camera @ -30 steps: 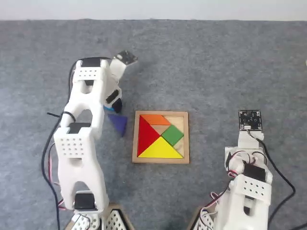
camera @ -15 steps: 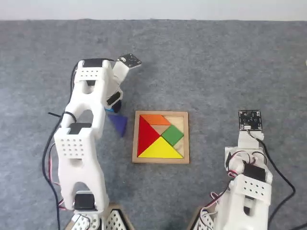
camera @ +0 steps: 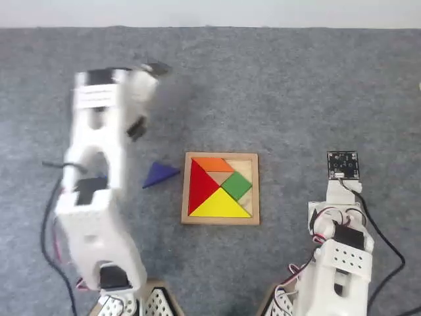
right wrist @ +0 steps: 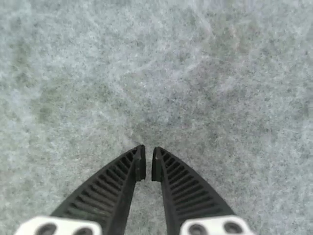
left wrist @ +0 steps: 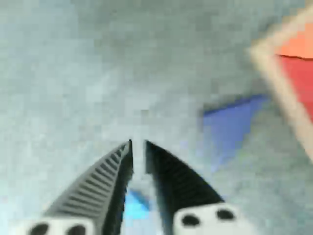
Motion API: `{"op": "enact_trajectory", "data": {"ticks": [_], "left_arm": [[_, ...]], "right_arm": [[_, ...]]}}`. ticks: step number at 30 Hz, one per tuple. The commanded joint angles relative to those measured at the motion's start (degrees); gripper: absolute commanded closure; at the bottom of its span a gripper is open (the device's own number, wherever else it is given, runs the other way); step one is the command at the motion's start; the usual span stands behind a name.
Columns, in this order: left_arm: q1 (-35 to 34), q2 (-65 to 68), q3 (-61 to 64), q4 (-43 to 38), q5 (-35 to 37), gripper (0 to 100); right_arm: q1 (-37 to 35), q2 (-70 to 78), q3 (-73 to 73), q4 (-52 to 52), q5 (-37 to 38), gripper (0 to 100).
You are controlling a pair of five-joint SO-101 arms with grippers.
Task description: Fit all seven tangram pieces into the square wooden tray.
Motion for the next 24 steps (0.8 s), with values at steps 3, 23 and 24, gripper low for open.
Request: {"op": "enact_trajectory", "data": {"ticks": [3,23,24], "left_arm": [[-17.58,-9.32,4.62,0.88,4.22,88],[-25.67,-39.12,55.52,-33.67,-35.34,81],[-25.67,-39.21,56.92,-34.46,-38.15,80]], "right_arm": [[0.4,-1.45,-2.55,-1.1,-0.44,95.0],[-3.38,-1.45,-1.05,-1.19,-0.44,95.0],[-3.47,-1.45,-1.05,-1.19,-0.44,95.0]]}}
